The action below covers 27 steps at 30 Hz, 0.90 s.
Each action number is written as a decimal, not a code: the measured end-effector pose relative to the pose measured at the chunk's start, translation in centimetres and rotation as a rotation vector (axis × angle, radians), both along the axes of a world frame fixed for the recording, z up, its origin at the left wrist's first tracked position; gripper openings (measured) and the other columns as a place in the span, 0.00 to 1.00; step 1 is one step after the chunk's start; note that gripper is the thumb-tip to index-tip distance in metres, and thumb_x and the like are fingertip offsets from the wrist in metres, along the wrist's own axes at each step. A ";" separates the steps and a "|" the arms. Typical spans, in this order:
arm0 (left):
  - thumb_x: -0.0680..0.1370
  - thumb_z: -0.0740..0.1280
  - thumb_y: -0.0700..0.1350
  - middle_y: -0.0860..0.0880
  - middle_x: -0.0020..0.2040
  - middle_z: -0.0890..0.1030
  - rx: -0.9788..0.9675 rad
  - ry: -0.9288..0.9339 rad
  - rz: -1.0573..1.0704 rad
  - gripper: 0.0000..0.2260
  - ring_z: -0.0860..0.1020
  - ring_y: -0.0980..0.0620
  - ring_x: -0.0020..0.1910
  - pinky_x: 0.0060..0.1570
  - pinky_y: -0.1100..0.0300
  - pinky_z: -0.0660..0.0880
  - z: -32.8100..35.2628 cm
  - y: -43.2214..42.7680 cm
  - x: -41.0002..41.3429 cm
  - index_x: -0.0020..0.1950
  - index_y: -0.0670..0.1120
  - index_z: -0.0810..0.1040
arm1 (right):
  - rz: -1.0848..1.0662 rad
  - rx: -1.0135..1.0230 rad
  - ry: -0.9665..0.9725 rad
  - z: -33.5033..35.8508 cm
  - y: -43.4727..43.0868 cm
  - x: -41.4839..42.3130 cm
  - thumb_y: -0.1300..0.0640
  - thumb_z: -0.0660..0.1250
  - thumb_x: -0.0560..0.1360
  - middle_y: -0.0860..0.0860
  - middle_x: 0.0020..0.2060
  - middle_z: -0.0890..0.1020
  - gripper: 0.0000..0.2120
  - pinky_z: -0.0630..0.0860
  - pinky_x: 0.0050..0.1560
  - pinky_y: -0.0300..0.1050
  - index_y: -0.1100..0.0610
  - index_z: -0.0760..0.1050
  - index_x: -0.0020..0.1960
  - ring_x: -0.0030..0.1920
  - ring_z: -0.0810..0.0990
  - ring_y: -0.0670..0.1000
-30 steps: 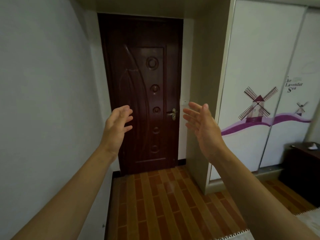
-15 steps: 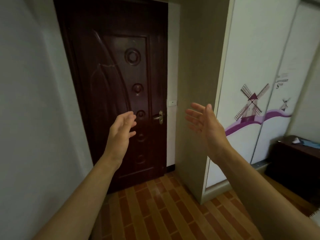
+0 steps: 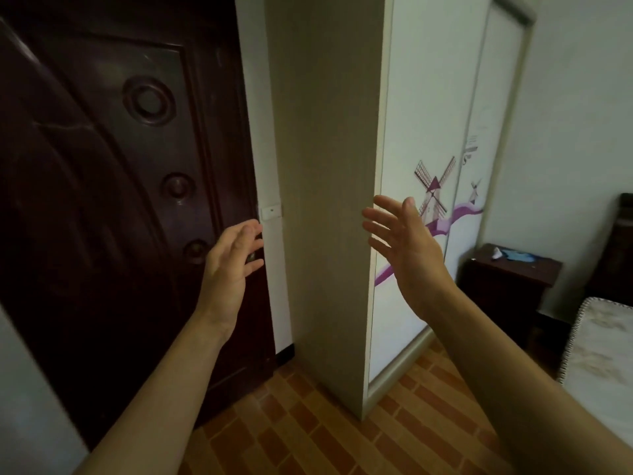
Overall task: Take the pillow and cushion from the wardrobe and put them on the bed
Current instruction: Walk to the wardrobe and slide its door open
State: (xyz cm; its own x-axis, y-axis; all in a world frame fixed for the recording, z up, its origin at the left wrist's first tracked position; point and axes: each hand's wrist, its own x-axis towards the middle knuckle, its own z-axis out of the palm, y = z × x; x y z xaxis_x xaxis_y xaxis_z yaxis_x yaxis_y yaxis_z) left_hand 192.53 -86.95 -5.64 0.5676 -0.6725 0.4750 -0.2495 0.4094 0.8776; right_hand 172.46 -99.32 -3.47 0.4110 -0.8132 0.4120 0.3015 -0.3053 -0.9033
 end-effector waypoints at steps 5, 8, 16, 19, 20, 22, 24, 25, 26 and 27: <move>0.77 0.61 0.61 0.54 0.64 0.79 0.009 -0.041 -0.104 0.20 0.77 0.56 0.63 0.63 0.47 0.75 0.1 -11.2 2.8 0.64 0.52 0.78 | -0.119 0.030 -0.044 -0.8 -8.8 2.0 0.32 0.49 0.75 0.44 0.62 0.80 0.26 0.74 0.66 0.46 0.43 0.74 0.63 0.63 0.80 0.48; 0.76 0.61 0.63 0.56 0.63 0.80 -0.002 -0.053 -0.171 0.20 0.78 0.56 0.62 0.63 0.48 0.75 1.0 -18.0 3.7 0.61 0.55 0.79 | -0.187 0.062 -0.054 -0.2 -14.3 2.7 0.36 0.48 0.79 0.47 0.65 0.79 0.26 0.72 0.70 0.50 0.47 0.72 0.67 0.64 0.79 0.50; 0.74 0.60 0.65 0.57 0.63 0.79 -0.006 -0.041 -0.377 0.21 0.77 0.56 0.63 0.65 0.47 0.73 2.2 -33.9 1.7 0.60 0.57 0.78 | -0.341 0.063 -0.061 0.6 -24.5 1.1 0.34 0.48 0.75 0.51 0.66 0.78 0.33 0.71 0.71 0.53 0.52 0.69 0.72 0.65 0.78 0.51; 0.75 0.59 0.64 0.58 0.63 0.79 -0.002 -0.053 -0.451 0.21 0.77 0.57 0.63 0.65 0.49 0.74 2.0 -39.8 0.2 0.62 0.57 0.77 | -0.384 0.077 -0.063 0.1 -28.4 0.4 0.35 0.48 0.75 0.51 0.66 0.78 0.34 0.71 0.70 0.52 0.53 0.69 0.72 0.66 0.77 0.51; 0.75 0.58 0.64 0.56 0.64 0.79 -0.002 -0.057 -0.468 0.22 0.77 0.57 0.63 0.65 0.48 0.74 1.9 -41.6 -0.4 0.63 0.56 0.77 | -0.392 0.076 -0.066 -0.1 -29.7 0.1 0.35 0.48 0.74 0.51 0.66 0.78 0.34 0.72 0.69 0.51 0.53 0.70 0.72 0.66 0.77 0.51; 0.76 0.57 0.63 0.56 0.65 0.78 0.002 -0.052 -0.503 0.23 0.77 0.56 0.63 0.65 0.49 0.74 1.4 -45.7 -1.5 0.65 0.54 0.76 | -0.427 0.072 -0.049 -0.4 -32.7 -0.4 0.33 0.49 0.73 0.51 0.65 0.79 0.35 0.73 0.66 0.48 0.52 0.71 0.71 0.65 0.78 0.50; 0.78 0.57 0.62 0.56 0.65 0.78 0.002 -0.048 -0.551 0.22 0.77 0.56 0.64 0.65 0.50 0.74 0.8 -49.8 -2.4 0.66 0.53 0.75 | -0.467 0.065 -0.039 -0.5 -35.9 -0.8 0.32 0.50 0.71 0.50 0.64 0.79 0.34 0.74 0.66 0.49 0.50 0.72 0.68 0.64 0.78 0.50; 0.80 0.58 0.61 0.56 0.65 0.78 -0.003 -0.051 -0.578 0.20 0.77 0.56 0.64 0.65 0.50 0.74 0.6 -51.8 -2.8 0.66 0.53 0.75 | -0.487 0.054 -0.045 -0.5 -37.5 -1.0 0.32 0.50 0.71 0.50 0.64 0.79 0.32 0.73 0.67 0.51 0.48 0.72 0.66 0.63 0.78 0.50; 0.81 0.57 0.59 0.56 0.65 0.78 -0.006 -0.057 -0.607 0.18 0.76 0.56 0.64 0.65 0.49 0.74 0.4 -53.9 -3.2 0.67 0.53 0.75 | -0.511 0.048 -0.056 -0.5 -39.1 -1.2 0.32 0.50 0.71 0.49 0.63 0.80 0.31 0.73 0.67 0.52 0.47 0.73 0.64 0.63 0.79 0.50; 0.82 0.57 0.58 0.57 0.65 0.78 -0.008 -0.056 -0.634 0.17 0.77 0.57 0.64 0.66 0.50 0.74 0.4 -55.9 -3.5 0.66 0.53 0.75 | -0.532 0.048 -0.064 -0.5 -40.8 -1.4 0.32 0.50 0.71 0.49 0.62 0.80 0.29 0.72 0.68 0.53 0.45 0.74 0.62 0.63 0.79 0.49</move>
State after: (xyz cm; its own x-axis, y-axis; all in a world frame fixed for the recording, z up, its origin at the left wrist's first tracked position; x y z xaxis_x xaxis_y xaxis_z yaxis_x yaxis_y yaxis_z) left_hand 188.99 -142.87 -5.24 0.0343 -0.8658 0.4993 -0.0018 0.4995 0.8663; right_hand 171.08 -140.08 -3.99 -0.0878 -0.9207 0.3803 0.1710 -0.3900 -0.9048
